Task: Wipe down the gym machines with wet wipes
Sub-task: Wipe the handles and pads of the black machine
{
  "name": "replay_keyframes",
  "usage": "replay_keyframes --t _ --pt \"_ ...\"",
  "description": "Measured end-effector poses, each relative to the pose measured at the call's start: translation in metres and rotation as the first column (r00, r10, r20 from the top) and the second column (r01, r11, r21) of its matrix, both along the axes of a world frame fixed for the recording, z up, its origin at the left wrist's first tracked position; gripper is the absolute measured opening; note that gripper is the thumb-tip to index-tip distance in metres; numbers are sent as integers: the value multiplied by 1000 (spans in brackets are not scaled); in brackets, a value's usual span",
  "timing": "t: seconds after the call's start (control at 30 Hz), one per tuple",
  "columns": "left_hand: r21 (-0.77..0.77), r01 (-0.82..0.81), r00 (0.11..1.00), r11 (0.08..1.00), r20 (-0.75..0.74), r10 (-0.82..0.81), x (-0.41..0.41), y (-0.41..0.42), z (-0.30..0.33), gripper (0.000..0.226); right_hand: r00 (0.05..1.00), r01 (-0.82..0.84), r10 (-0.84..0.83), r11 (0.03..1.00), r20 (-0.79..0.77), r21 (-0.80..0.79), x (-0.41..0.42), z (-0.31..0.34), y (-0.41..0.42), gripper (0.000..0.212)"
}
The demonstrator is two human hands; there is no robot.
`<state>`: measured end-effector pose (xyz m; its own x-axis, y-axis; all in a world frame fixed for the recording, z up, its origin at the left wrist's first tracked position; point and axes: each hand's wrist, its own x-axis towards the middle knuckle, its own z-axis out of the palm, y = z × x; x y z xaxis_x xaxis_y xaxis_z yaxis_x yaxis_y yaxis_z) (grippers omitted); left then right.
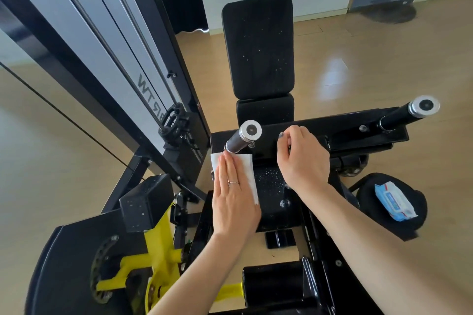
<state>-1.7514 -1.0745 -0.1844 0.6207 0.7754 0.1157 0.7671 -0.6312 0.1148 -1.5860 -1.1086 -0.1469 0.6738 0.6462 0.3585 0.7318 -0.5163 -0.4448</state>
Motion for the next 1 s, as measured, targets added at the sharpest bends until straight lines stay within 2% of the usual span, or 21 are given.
replay_keyframes --t 0.1,0.2,0.3,0.43,0.6,0.7,0.83,1.0 --pt "-39 -42 999 998 -6 42 14 -13 1 98 1000 -12 12 1000 -7 -4 1 0 0 26" --pt "-49 62 998 997 3 -62 35 -25 -1 95 999 -21 21 1000 -27 2 2 0 -1 24" --pt "-32 79 996 996 -26 -80 59 -21 3 90 994 -28 36 997 -102 75 4 0 -4 21" --pt "21 82 995 996 -52 -81 68 -6 9 98 988 -18 41 988 -149 151 4 1 -5 24" --pt "78 140 976 987 -176 -125 84 36 27 92 986 -29 51 990 -156 138 4 1 -3 28" --pt "90 126 956 988 -277 -97 94 45 33 97 989 -45 65 989 -137 143 4 1 -3 32" --pt "67 74 973 995 -224 -57 80 26 30 97 987 -43 59 993 -146 109 4 2 -3 37" --pt "93 113 973 989 -210 -91 51 11 22 91 990 -36 47 996 -133 85 3 2 -2 34"
